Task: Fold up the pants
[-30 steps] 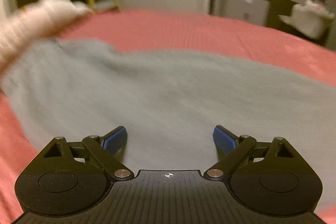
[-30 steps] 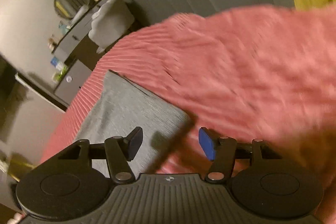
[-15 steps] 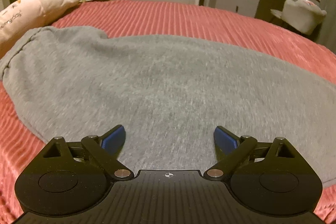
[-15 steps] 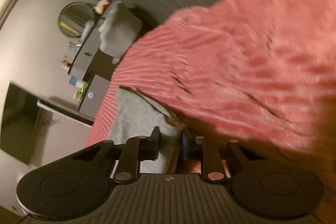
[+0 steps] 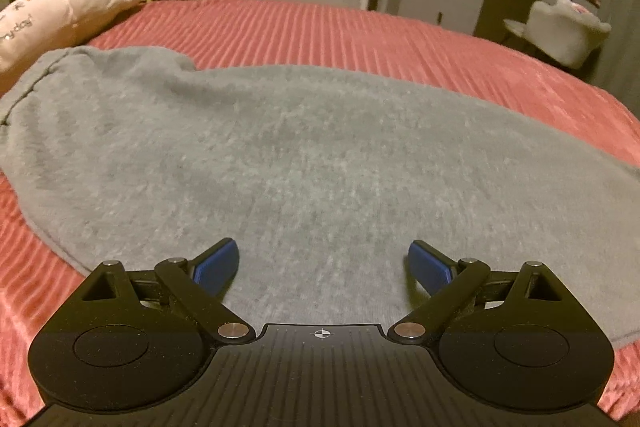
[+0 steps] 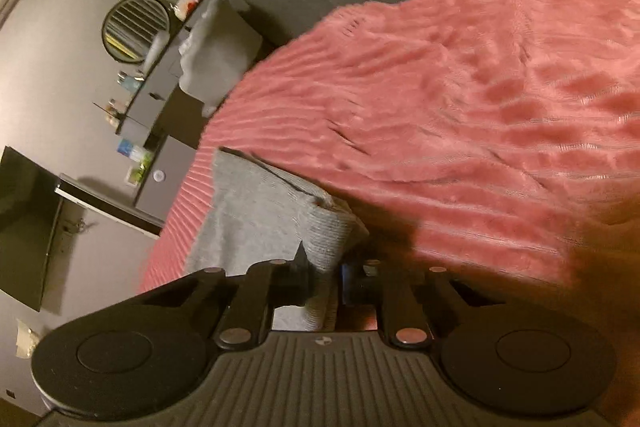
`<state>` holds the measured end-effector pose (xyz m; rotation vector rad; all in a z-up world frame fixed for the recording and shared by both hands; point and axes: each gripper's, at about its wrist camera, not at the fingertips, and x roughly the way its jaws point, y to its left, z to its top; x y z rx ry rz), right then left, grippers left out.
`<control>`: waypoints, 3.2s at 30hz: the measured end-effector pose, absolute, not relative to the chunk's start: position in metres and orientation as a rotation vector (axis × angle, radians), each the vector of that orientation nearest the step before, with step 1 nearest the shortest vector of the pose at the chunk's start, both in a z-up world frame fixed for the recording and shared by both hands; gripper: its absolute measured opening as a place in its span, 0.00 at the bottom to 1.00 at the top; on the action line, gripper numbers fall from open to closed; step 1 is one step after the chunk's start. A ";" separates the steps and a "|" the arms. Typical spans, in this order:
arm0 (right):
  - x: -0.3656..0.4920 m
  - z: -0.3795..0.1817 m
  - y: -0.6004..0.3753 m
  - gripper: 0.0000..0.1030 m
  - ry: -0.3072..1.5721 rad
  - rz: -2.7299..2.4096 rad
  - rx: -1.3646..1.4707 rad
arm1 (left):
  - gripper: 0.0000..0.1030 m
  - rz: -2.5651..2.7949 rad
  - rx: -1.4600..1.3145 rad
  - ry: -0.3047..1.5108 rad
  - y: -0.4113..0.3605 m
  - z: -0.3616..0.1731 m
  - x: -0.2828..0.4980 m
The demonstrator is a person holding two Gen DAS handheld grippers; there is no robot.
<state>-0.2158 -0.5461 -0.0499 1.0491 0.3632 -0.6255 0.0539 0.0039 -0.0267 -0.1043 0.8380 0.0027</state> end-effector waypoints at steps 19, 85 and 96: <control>-0.027 -0.015 -0.191 0.36 0.915 0.232 0.117 | 0.94 -0.044 -0.235 0.801 0.035 -0.013 0.042; -0.107 -0.030 -0.327 0.39 0.582 -0.188 0.906 | 0.19 -0.395 -0.315 0.976 -0.068 -0.005 0.172; -0.109 -0.032 -0.330 0.27 0.647 -0.202 0.977 | 0.55 -0.240 -0.226 0.959 -0.053 -0.008 0.154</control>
